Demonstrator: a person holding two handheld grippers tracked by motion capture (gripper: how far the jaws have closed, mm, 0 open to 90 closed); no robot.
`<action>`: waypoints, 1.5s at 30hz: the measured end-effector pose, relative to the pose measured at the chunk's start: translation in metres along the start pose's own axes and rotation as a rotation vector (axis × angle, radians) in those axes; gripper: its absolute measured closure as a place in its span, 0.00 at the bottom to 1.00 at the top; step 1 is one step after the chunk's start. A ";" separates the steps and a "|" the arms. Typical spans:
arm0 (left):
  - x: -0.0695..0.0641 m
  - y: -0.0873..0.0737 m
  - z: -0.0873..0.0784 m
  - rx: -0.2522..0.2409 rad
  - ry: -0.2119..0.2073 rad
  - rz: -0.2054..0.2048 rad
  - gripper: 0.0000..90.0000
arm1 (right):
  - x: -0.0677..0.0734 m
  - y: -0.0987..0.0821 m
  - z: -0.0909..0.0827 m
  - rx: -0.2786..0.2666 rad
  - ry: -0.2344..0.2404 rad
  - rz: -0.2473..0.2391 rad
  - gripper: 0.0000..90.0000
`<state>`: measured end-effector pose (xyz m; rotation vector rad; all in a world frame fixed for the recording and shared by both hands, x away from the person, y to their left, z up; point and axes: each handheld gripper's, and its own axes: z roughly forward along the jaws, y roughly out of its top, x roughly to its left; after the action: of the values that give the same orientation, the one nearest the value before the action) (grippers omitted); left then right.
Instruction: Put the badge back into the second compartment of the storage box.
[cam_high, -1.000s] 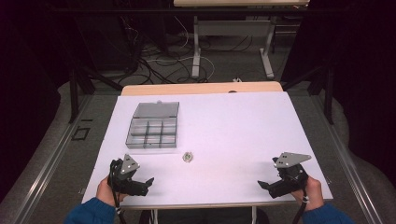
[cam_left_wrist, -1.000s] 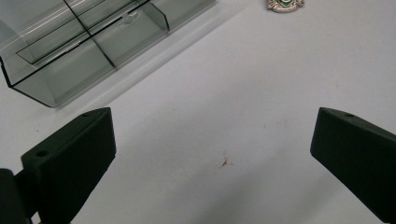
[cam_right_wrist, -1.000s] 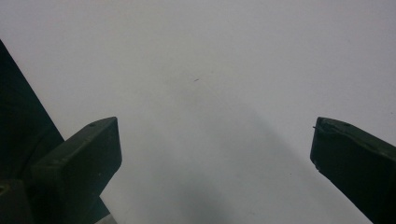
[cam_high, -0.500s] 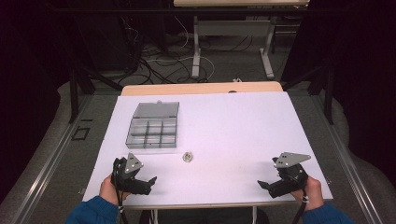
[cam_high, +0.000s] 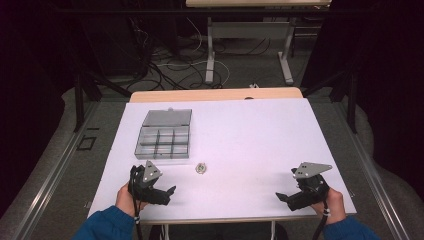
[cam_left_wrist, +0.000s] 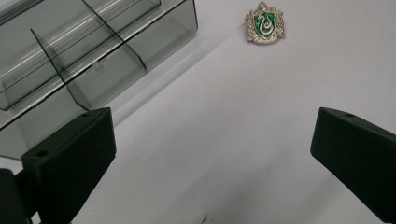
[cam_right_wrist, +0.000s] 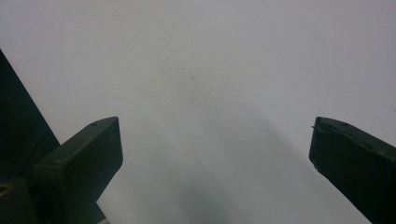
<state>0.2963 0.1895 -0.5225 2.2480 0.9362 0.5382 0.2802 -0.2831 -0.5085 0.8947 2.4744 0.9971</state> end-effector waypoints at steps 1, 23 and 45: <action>-0.001 0.001 0.001 -0.004 0.001 0.000 0.00 | 0.000 0.000 0.000 -0.002 0.001 -0.003 0.03; -0.009 0.036 0.034 -0.036 -0.028 0.000 0.00 | 0.001 0.001 0.001 0.008 -0.003 -0.004 0.03; -0.023 0.050 0.060 -0.028 -0.039 0.005 0.10 | 0.001 0.000 0.002 0.004 -0.002 0.016 0.03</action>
<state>0.3392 0.1213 -0.5339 2.2290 0.8983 0.5052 0.2802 -0.2819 -0.5098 0.9178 2.4719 0.9962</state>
